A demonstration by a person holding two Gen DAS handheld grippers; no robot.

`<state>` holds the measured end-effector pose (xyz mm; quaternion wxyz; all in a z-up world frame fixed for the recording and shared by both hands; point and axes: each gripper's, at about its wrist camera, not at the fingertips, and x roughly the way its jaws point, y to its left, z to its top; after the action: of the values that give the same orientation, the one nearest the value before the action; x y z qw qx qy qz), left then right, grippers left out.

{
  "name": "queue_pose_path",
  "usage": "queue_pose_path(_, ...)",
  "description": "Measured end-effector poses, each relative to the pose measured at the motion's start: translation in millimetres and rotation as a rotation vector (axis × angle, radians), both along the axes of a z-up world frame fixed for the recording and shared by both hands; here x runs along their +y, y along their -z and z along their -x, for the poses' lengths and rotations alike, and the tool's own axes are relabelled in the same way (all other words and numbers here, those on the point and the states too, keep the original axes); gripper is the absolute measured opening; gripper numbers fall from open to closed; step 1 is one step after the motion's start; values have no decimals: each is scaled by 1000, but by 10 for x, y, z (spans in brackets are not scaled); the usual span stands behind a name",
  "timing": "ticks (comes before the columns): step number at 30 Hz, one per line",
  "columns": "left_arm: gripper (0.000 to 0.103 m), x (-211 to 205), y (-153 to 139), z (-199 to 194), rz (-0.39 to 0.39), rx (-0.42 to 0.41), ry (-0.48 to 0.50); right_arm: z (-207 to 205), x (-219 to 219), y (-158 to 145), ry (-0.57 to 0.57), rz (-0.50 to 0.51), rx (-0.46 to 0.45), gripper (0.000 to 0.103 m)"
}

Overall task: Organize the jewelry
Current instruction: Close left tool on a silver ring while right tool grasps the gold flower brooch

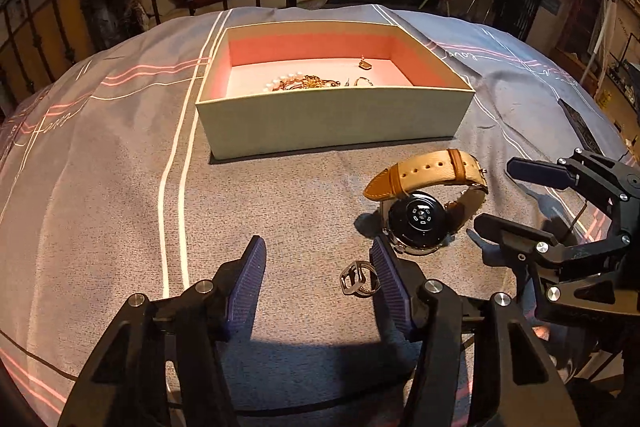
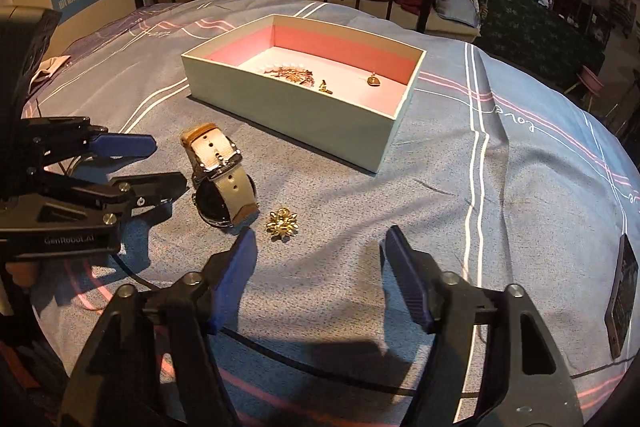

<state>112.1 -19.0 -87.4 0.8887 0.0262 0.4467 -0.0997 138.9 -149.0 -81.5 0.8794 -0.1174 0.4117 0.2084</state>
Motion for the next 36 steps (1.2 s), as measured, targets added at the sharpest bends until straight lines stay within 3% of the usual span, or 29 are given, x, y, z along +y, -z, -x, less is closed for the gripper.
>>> queue_pose_path(10,55,54,-38,83,44,-3,11,-64,112,56,-25,-4,9,38)
queue_pose_path(19,53,-171,12,160,-6,-13,67,-77,93,49,-16,-21,13,38)
queue_pose_path(22,38,-250,32,176,-45,-37,88,-75,101,54,-25,-23,15,38)
queue_pose_path(23,29,-254,32,174,-40,-36,96,-74,99,54,-31,-30,21,36)
queue_pose_path(25,19,-250,26,171,-33,-34,100,-68,112,49,-35,-37,21,25)
queue_pose_path(30,19,-227,12,168,-26,-33,98,-49,121,38,-39,-43,14,19)
queue_pose_path(36,19,-120,-68,170,5,-41,70,30,70,-3,-36,-54,0,19)
